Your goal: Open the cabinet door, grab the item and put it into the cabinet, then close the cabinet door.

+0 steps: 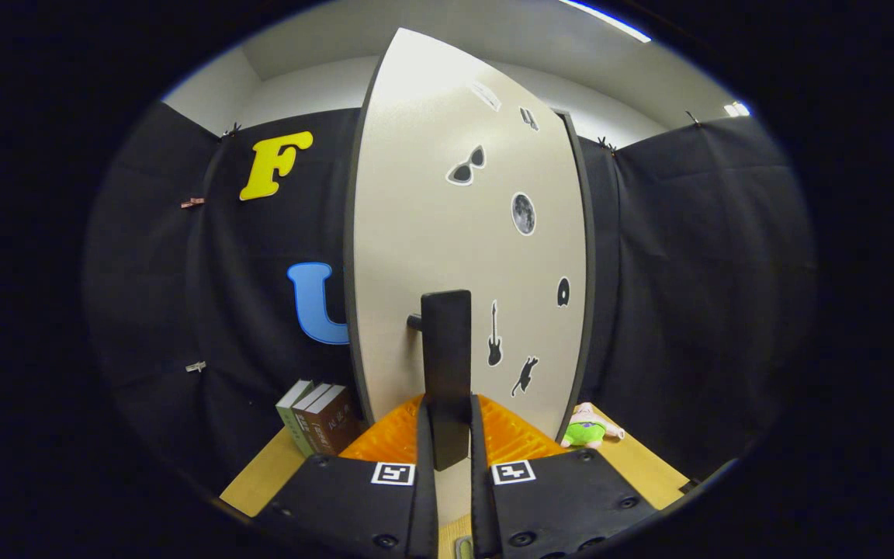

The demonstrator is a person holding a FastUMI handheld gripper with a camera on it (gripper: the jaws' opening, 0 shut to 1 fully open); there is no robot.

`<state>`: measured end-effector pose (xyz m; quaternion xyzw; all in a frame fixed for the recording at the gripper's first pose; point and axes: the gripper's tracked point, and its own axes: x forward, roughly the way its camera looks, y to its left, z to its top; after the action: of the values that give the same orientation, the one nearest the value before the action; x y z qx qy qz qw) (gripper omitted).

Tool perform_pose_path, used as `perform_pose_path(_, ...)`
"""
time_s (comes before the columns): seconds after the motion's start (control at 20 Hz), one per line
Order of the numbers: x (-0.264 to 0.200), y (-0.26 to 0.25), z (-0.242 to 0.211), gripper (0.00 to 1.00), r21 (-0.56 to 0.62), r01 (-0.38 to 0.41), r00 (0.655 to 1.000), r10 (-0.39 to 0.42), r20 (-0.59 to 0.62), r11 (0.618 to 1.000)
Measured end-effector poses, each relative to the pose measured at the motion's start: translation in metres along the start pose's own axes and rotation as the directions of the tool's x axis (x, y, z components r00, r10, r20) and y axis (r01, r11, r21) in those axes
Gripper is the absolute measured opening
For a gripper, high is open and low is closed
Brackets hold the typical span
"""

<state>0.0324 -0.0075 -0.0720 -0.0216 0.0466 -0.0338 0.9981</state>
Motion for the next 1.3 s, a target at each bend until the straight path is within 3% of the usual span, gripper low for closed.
perform_pose_path(0.5, -0.046, -0.075, 0.002, 0.2, 0.018, -0.142, 0.99, 0.142, -0.003, 0.99)
perform_pose_path(0.75, -0.048, -0.105, 0.003, 0.2, -0.012, -0.162, 0.987, 0.162, 0.012, 0.987)
perform_pose_path(1.15, -0.035, -0.146, 0.001, 0.2, 0.018, -0.116, 0.993, 0.116, 0.024, 0.993)
perform_pose_path(1.3, -0.031, -0.165, 0.006, 0.14, 0.02, -0.079, 0.996, 0.078, 0.041, 0.997)
